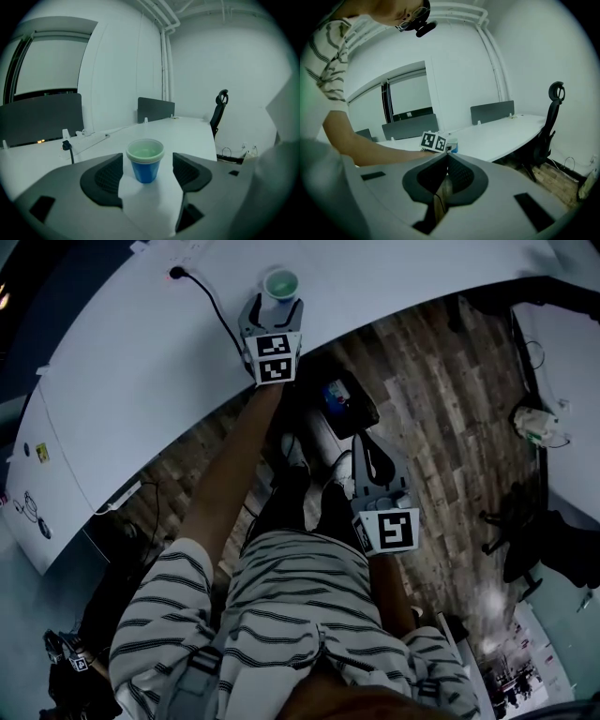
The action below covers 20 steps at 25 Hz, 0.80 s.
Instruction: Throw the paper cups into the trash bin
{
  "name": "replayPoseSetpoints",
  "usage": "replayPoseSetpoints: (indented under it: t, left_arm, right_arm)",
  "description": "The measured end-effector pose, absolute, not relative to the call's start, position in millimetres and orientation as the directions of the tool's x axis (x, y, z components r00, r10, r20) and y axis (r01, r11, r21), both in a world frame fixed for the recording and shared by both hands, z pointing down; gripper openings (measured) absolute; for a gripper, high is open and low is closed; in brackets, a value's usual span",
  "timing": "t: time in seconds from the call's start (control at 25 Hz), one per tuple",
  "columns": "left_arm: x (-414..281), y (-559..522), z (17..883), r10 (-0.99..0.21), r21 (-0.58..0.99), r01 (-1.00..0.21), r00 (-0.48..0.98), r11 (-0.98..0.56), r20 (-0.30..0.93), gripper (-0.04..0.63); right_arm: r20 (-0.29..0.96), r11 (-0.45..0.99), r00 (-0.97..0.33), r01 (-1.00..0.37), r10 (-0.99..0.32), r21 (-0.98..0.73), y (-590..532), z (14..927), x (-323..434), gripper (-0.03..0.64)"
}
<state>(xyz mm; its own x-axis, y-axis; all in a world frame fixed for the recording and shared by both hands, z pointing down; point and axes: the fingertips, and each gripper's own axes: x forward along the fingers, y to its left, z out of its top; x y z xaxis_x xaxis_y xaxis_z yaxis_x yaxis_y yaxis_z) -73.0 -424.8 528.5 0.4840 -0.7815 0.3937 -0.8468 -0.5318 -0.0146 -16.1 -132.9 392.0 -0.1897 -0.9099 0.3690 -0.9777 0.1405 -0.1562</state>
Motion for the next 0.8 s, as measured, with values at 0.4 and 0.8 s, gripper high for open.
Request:
replayPoseSetpoints:
  t: [0.4, 0.8]
  left_arm:
    - [-69.1, -448.8, 555.9, -0.754, 0.009, -0.849, 0.474, -0.529, 0.455, 0.345]
    - [-64.7, -456.3, 559.0, -0.734, 0.057, -0.840, 0.502, -0.539, 0.457, 0.301]
  right_arm:
    - [0.394, 0.125, -0.178, -0.980, -0.902, -0.157, -129.7, 403.0, -19.0, 0.017]
    - [0.407, 0.103, -0.161, -0.982, -0.899, -0.161, -124.5, 407.9, -19.8, 0.017]
